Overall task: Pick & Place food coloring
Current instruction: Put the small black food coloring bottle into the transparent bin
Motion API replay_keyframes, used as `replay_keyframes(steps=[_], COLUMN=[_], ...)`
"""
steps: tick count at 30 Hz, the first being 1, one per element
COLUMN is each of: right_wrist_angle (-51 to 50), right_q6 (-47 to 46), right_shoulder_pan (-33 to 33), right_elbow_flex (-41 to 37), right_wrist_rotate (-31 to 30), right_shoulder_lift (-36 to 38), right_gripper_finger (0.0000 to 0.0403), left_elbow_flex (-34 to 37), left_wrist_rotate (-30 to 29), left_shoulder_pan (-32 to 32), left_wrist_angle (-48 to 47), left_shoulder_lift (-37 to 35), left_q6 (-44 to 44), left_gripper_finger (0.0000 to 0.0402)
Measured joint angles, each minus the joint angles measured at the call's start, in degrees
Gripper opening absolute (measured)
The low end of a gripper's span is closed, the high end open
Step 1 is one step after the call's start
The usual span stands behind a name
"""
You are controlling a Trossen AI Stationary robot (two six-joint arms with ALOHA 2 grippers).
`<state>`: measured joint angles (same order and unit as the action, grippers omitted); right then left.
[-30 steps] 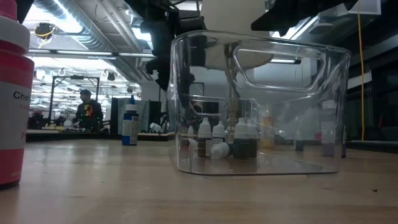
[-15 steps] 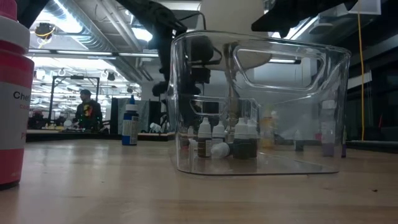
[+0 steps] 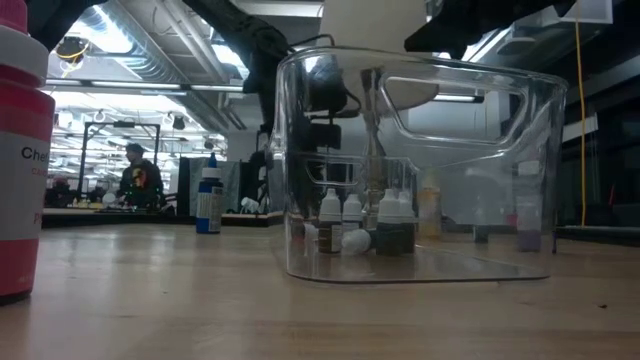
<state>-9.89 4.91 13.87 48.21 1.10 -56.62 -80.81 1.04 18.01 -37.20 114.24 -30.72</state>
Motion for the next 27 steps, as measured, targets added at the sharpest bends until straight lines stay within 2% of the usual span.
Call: replay_keyframes(steps=[7, 18, 22, 27], right_wrist_angle=[-1.7, -2.0, -2.0, -2.1], right_q6=[0.1, 0.2, 0.3, 0.3], right_shoulder_pan=[0.0, 0.0, 0.0, 0.0], right_elbow_flex=[0.0, 0.0, 0.0, 0.0], right_wrist_rotate=[0.0, 0.0, 0.0, 0.0], right_shoulder_lift=[0.0, 0.0, 0.0, 0.0], right_gripper_finger=[0.0053, 0.0053, 0.0053, 0.0053], left_elbow_flex=[0.0, 0.0, -1.6, -6.7], left_wrist_rotate=[0.0, -0.5, -1.2, -4.1], left_shoulder_pan=[0.1, 0.0, 0.0, -0.3], left_wrist_angle=[-0.6, -3.7, -5.2, -12.3], left_shoulder_lift=[0.1, -0.7, -2.8, -7.7], left_q6=[1.3, 3.2, 4.4, 6.2], left_gripper_finger=[0.0151, 0.0043, 0.0043, 0.0053])
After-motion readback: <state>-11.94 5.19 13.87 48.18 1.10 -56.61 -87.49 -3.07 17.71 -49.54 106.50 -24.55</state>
